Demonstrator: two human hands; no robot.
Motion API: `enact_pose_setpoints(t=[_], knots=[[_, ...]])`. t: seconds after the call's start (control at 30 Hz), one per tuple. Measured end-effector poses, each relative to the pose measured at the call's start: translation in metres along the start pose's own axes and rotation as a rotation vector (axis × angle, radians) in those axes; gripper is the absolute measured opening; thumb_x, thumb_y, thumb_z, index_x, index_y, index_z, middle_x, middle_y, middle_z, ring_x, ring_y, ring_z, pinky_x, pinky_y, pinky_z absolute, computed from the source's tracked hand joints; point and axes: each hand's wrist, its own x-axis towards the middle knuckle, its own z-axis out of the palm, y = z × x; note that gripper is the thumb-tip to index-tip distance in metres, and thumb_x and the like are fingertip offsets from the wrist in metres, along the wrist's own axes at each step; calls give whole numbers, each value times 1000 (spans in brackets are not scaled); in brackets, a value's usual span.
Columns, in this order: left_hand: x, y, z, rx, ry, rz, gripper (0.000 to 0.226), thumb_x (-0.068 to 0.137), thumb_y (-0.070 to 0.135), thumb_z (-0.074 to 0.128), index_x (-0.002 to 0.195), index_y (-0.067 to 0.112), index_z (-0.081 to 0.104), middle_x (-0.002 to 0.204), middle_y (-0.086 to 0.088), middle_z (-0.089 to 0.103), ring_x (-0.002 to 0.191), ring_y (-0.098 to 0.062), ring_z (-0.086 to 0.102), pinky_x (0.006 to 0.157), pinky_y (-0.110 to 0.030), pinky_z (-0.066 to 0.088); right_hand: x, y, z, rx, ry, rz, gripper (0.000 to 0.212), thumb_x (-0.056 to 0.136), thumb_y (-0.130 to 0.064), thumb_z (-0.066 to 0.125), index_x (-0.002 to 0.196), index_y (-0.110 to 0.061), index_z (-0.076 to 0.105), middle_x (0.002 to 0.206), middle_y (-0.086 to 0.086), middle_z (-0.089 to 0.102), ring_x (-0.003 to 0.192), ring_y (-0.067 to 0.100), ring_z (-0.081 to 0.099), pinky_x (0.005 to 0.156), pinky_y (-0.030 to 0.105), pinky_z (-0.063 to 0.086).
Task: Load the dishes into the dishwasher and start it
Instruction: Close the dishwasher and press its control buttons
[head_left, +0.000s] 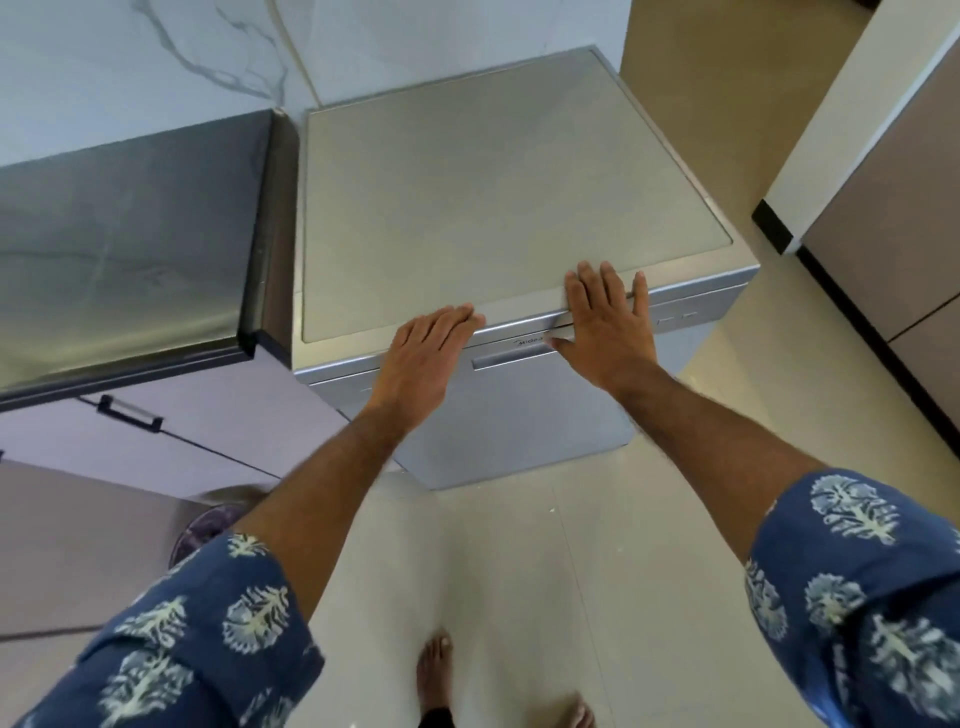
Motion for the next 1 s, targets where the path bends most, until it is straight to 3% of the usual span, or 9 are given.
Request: enact_pose_setpoints(t=[0.07, 0.13, 0.27, 0.47, 0.63, 0.83, 1.0], knots=[[-21, -18, -8, -51, 12, -145, 77, 75, 2, 75, 142, 23, 44, 149, 1, 46, 135, -20, 42, 110, -35, 31, -3, -8, 1, -36, -9, -43, 91, 92, -55, 53, 156, -7, 11, 165, 12, 11, 152, 33, 8, 120, 60, 4], [-56, -44, -5, -14, -3, -274, 89, 76, 12, 81, 151, 19, 33, 156, -4, 36, 145, -24, 32, 120, -44, 27, -5, -26, 4, -61, 9, -186, 94, 92, -52, 56, 157, -5, 6, 166, 12, 6, 153, 31, 5, 121, 58, 4], [-101, -80, 10, 116, 12, -195, 109, 77, 20, 84, 160, 19, 13, 167, -7, 15, 155, -26, 10, 125, -50, 12, 3, -64, 24, -49, 126, -305, 97, 86, -57, 60, 158, -11, 13, 165, 11, 14, 152, 30, 11, 120, 59, 6], [-92, -80, 49, 131, 243, -229, 106, 74, 24, 86, 157, 19, 20, 162, -9, 25, 152, -30, 20, 123, -56, 15, 7, -74, 57, -5, 435, -237, 91, 82, -63, 60, 153, -15, 30, 153, 10, 37, 144, 31, 30, 118, 56, 15], [-96, -97, 53, 109, 363, -132, 96, 76, 16, 83, 155, 18, 28, 160, -8, 31, 150, -29, 25, 124, -46, 9, 10, -73, 65, -10, 541, -240, 89, 81, -68, 58, 148, -13, 38, 147, 11, 43, 139, 32, 35, 116, 54, 19], [-87, -92, 72, 79, 531, -163, 88, 78, 15, 78, 152, 17, 31, 157, -8, 35, 148, -30, 28, 123, -54, 15, 12, -71, 72, 74, 654, -279, 84, 82, -67, 58, 143, -11, 46, 144, 10, 47, 136, 32, 41, 116, 51, 21], [-86, -97, 80, 121, 562, -111, 94, 75, 20, 80, 155, 17, 30, 159, -7, 33, 149, -29, 26, 122, -55, 15, 12, -69, 79, 81, 752, -310, 81, 82, -68, 58, 140, -12, 48, 140, 9, 48, 131, 29, 44, 116, 48, 23]])
